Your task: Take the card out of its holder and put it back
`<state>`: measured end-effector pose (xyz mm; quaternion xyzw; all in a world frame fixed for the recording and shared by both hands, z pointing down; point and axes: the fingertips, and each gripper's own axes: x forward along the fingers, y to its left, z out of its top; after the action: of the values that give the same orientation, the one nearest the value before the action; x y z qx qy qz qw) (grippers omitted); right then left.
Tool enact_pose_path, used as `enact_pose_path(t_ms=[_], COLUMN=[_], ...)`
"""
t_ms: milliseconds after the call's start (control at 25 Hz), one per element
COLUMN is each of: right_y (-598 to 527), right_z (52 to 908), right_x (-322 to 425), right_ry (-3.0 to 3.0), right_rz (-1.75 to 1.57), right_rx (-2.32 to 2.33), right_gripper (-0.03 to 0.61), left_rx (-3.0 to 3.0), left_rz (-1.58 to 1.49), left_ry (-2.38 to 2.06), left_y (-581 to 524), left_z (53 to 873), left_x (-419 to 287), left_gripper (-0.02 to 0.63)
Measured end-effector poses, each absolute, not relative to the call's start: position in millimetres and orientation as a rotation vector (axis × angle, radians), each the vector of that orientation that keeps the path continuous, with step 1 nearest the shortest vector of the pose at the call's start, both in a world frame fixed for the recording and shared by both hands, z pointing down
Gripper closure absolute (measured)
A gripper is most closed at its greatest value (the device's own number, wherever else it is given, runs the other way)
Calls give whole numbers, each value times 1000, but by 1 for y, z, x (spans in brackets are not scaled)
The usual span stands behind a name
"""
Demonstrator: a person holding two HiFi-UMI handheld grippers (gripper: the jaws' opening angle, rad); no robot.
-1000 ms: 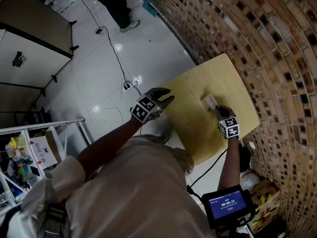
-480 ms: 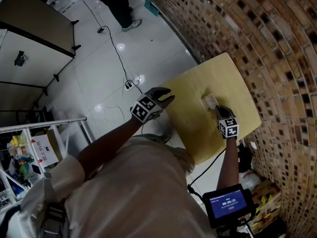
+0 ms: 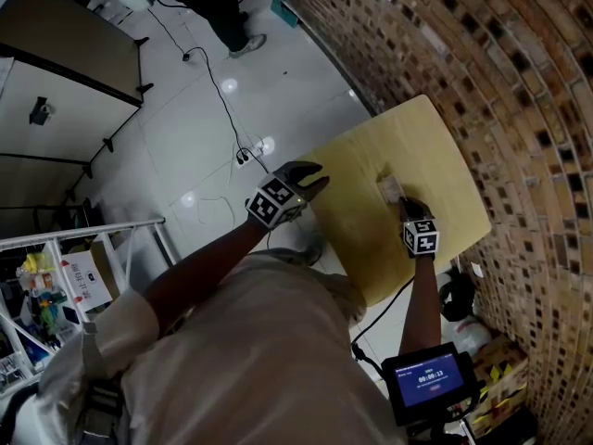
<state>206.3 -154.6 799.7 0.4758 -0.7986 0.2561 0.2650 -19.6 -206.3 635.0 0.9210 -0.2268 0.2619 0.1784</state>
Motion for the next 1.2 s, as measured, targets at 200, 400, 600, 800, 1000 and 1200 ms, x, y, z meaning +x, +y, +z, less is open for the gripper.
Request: enact_pose_path(t_ms=[200, 400, 600, 800, 1000, 1200], right_y=[-155, -159, -150, -126, -105, -80], right_z=[800, 806, 790, 751, 695, 631], right_x=[207, 216, 226, 233, 262, 288], right_ry=[-2140, -2054, -2049, -2075, -2039, -2029], right_rz=[676, 710, 809, 848, 766, 669], right_rx=[1308, 1345, 1547, 1708, 1856, 2044], right_gripper=[561, 526, 413, 407, 408, 430], left_rx=[2599, 2603, 2612, 2635, 2663, 2685], left_rz=[736, 738, 705, 636, 600, 580], left_ry=[-635, -610, -582, -538, -476, -447], left_y=[-203, -199, -198, -197, -201, -205], left_z=[636, 639, 633, 627, 621, 618], left_x=[-15, -8, 1, 8, 19, 27], left_gripper=[477, 476, 468, 465, 469, 472])
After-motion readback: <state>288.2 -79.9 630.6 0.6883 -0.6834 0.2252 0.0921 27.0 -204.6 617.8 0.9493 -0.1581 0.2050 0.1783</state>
